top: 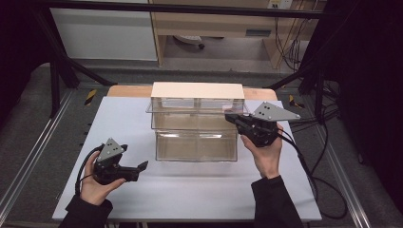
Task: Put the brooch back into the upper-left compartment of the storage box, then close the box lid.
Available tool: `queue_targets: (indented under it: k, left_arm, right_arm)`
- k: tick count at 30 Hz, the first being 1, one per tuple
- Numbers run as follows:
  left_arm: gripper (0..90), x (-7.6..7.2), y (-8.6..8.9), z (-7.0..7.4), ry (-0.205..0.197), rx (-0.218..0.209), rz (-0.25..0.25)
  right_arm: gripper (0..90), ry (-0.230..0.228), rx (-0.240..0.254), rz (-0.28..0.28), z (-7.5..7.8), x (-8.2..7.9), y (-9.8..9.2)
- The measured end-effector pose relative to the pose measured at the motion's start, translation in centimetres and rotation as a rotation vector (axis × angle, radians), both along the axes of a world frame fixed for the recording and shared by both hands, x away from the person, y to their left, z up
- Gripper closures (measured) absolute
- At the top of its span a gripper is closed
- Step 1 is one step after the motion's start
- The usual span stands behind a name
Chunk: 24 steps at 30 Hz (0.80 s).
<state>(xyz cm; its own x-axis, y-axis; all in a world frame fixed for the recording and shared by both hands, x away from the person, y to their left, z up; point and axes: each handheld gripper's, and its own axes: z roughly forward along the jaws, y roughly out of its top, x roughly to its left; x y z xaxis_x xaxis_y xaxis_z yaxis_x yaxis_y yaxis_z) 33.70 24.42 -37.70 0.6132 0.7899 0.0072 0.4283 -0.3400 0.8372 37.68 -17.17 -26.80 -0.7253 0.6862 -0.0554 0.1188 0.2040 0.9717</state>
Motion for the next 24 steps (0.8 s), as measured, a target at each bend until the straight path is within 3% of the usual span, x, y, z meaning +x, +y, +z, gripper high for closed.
queue_targets:
  k: [5, 24]
  left_arm:
    - [4.7, -0.4, 0.6, -1.5, 0.026, 0.038, -0.004]
    - [4.9, -0.8, 2.4, -4.2, 0.054, 0.018, 0.03]
  right_arm:
    - [90.0, 0.005, -0.007, 0.002, -0.2, -0.1, 0.0]
    - [90.0, 0.037, -0.005, 0.006, -1.1, -0.9, -0.2]
